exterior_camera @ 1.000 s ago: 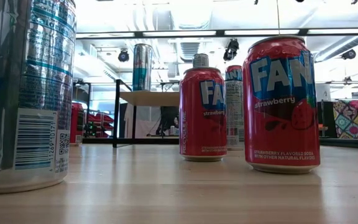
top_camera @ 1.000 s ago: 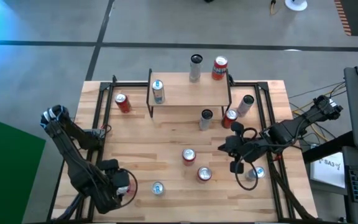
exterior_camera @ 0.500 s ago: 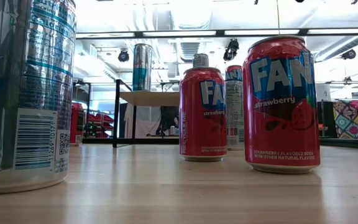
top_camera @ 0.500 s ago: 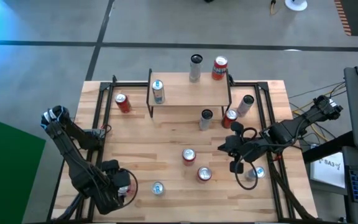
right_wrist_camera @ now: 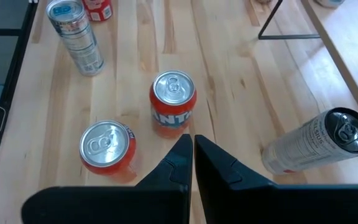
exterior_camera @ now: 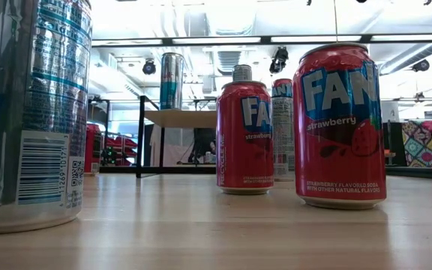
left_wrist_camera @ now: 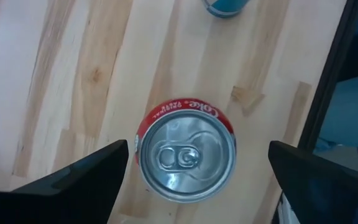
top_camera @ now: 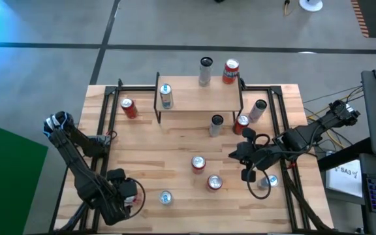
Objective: Place canned beverage on shelf
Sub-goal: Put the bottom left red black soda can on the shelf
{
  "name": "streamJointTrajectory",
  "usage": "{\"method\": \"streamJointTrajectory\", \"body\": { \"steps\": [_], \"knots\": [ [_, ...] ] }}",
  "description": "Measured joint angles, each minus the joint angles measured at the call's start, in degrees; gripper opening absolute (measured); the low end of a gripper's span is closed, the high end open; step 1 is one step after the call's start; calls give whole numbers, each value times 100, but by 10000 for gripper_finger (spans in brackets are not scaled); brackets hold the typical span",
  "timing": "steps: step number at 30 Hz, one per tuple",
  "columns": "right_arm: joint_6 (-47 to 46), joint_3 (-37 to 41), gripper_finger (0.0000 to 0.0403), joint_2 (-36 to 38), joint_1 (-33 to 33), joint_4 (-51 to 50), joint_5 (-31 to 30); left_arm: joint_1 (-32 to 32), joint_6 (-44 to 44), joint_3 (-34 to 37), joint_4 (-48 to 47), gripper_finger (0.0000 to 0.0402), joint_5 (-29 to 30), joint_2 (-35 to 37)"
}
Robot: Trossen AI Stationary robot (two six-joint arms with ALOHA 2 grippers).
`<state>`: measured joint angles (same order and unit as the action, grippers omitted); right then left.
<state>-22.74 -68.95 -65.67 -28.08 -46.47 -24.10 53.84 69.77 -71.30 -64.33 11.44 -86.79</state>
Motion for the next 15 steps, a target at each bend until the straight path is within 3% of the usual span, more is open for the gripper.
{"method": "streamJointTrajectory", "body": {
  "steps": [15],
  "knots": [
    [-20, 0, 9, 0, 0, 56, 0, 7, -48, 634, 734, 373, 66, 67]
  ]
}}
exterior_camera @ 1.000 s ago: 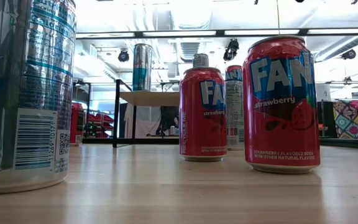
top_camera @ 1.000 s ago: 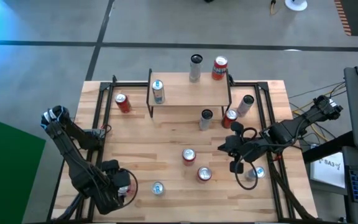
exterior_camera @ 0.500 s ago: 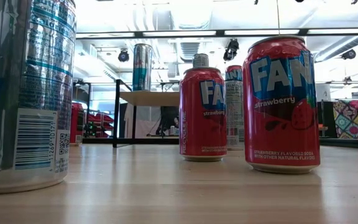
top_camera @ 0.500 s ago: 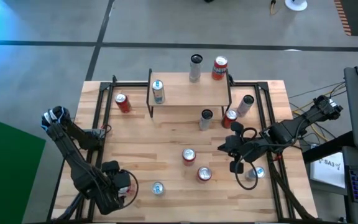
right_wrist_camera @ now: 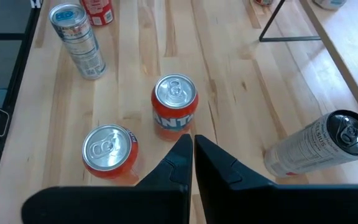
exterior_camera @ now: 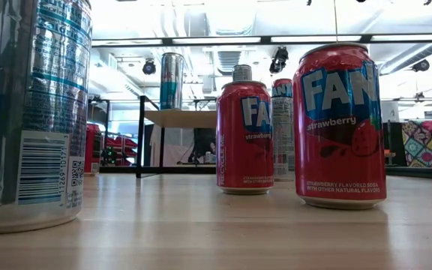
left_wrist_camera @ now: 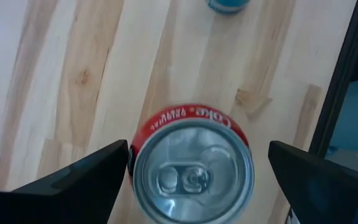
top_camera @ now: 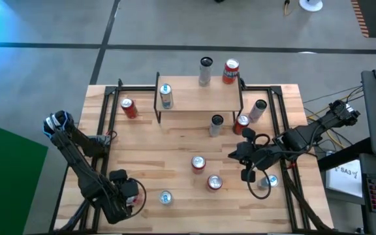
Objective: Place canned beverage on shelf
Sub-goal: Put the bottom left red black soda can on the shelf
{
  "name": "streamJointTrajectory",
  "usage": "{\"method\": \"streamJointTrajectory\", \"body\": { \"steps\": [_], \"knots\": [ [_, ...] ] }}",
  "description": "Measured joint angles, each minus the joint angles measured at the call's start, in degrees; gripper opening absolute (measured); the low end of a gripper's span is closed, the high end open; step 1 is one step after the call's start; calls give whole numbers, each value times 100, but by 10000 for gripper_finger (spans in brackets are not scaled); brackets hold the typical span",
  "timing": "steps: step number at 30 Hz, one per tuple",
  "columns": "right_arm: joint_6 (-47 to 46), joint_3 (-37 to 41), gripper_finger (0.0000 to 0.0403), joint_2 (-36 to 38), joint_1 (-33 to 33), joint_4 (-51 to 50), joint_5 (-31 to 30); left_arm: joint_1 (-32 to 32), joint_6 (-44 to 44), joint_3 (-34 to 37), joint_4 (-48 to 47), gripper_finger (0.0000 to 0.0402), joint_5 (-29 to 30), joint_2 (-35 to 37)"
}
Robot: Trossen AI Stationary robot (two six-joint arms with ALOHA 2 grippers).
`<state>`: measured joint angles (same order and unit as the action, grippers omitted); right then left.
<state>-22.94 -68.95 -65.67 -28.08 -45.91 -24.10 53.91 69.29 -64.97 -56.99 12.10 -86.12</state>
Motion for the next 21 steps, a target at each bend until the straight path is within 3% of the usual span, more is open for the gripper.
{"method": "streamJointTrajectory", "body": {
  "steps": [9, 16, 21],
  "knots": [
    [-3, 0, 9, 0, 0, 50, 0, 7, 10, 383, 468, 365, 41, 78],
    [-2, 0, 9, 0, 0, 129, 0, 7, 14, 389, 452, 294, -50, 85],
    [-2, 0, 9, 0, 0, 129, 1, 4, 19, 346, 441, 289, -173, 91]
  ]
}}
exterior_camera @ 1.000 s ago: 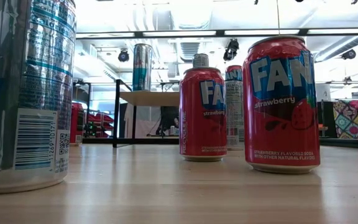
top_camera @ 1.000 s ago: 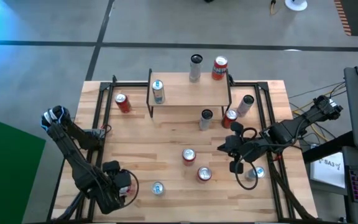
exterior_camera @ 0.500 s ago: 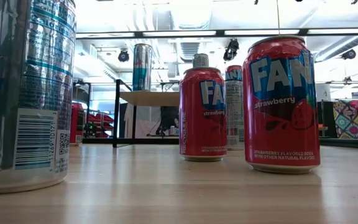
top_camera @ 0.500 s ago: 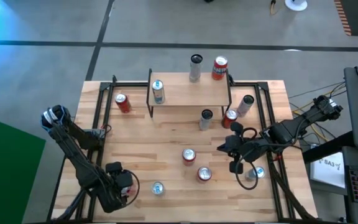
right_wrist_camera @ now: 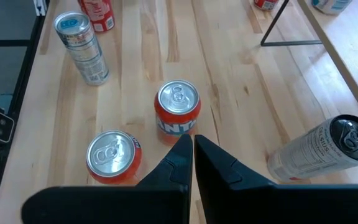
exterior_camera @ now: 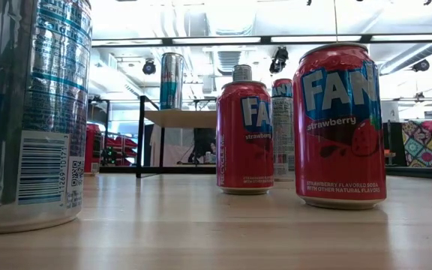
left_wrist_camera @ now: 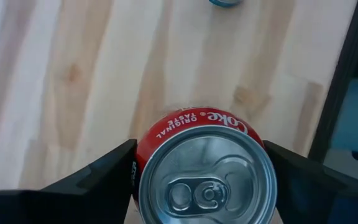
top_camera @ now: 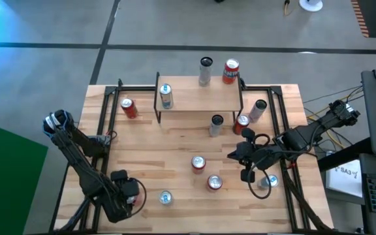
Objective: Place canned beverage on shelf
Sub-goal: Put the bottom left red black soda can on the shelf
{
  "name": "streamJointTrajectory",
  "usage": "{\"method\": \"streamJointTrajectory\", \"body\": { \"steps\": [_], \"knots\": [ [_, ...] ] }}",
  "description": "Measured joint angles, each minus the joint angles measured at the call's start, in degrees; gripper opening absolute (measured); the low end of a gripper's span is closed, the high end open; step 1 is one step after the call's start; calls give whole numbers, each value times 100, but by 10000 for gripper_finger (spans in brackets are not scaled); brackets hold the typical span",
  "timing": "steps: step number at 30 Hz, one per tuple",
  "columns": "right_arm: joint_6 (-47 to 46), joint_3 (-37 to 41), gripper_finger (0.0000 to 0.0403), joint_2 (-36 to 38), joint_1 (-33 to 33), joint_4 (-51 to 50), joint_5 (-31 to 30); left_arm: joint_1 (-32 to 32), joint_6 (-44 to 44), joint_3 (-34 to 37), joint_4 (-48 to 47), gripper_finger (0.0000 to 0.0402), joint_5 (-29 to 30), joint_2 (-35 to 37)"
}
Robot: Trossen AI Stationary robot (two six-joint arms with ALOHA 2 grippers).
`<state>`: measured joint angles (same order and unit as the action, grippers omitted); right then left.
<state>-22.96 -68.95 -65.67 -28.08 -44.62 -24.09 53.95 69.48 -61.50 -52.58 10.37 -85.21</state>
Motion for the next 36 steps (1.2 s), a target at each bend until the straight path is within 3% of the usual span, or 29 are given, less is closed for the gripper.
{"method": "streamJointTrajectory", "body": {
  "steps": [5, 10, 18, 36],
  "knots": [
    [42, 0, 9, 0, 0, 2, 3, -3, -112, -445, -486, 289, -73, -2],
    [121, 0, 9, 0, -2, 3, 48, -136, -386, -973, -830, 289, 227, -2],
    [650, 201, 9, 0, -2, 254, 47, -889, -1449, -1713, -1415, 289, 514, 0],
    [1366, 297, 9, 0, -2, 258, 54, -4188, -6379, -4052, -2105, 289, 453, 5]
  ]
}}
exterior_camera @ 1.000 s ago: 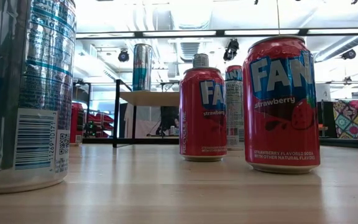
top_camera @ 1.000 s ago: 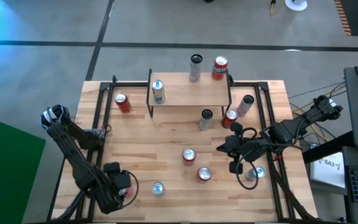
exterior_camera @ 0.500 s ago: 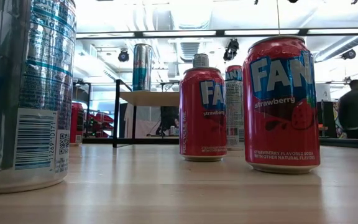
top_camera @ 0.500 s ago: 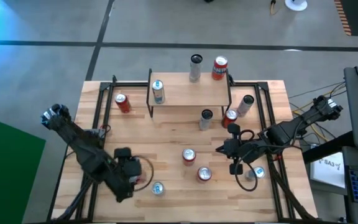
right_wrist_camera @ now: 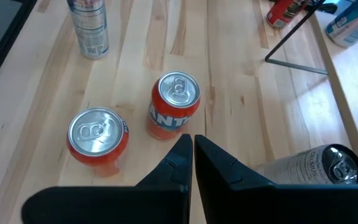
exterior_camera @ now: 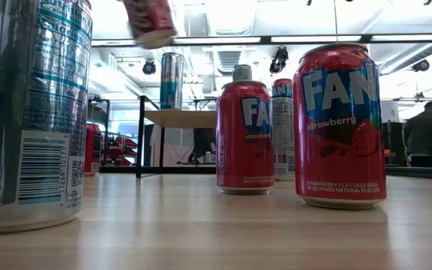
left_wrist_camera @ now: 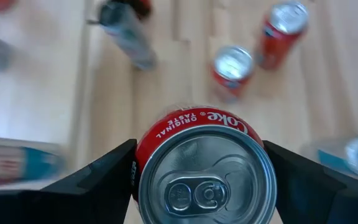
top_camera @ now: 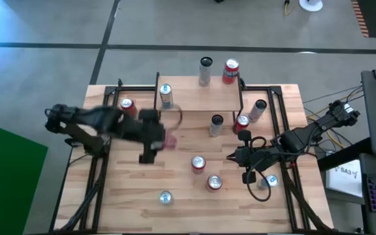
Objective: Place canned beverage on shelf
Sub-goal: Put the bottom left red black soda can on the shelf
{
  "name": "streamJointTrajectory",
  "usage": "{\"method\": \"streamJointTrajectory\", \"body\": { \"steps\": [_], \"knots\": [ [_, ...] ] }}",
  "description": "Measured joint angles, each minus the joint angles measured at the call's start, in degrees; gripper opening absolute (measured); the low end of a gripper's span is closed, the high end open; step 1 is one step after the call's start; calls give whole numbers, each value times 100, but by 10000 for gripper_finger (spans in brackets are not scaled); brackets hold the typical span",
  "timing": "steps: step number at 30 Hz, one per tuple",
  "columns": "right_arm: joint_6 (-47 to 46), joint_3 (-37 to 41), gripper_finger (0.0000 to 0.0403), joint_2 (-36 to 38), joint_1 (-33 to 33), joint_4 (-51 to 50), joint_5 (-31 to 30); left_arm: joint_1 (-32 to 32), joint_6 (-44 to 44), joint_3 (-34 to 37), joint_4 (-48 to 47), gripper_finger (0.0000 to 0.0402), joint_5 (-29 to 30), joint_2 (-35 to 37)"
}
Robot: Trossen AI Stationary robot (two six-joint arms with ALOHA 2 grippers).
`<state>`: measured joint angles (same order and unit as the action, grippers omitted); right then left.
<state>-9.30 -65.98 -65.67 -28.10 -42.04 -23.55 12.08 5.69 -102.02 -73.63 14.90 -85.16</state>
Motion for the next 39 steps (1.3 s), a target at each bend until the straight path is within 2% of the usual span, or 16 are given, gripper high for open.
{"method": "streamJointTrajectory", "body": {
  "steps": [6, 12, 17, 21, 33, 39],
  "knots": [
    [11, 0, 9, 0, 0, -2, 0, -1128, -614, -232, 366, 289, -261, -1],
    [11, 0, 9, 0, 0, -4, 0, -1731, -710, -247, 557, 289, -723, -170],
    [11, 0, 9, 0, 0, -4, 0, -1862, -1038, -424, 630, 289, -930, -383],
    [41, 0, 9, 0, 0, -4, -2, -1927, -1316, -860, 508, 289, -993, -697],
    [181, 0, 9, 0, 155, 61, -2, -2374, -1929, -3317, -969, 289, -1098, -2287],
    [190, 0, 9, 0, 164, 33, 9, -2508, -2226, -2844, -1077, 289, -1288, -2324]
  ]
}}
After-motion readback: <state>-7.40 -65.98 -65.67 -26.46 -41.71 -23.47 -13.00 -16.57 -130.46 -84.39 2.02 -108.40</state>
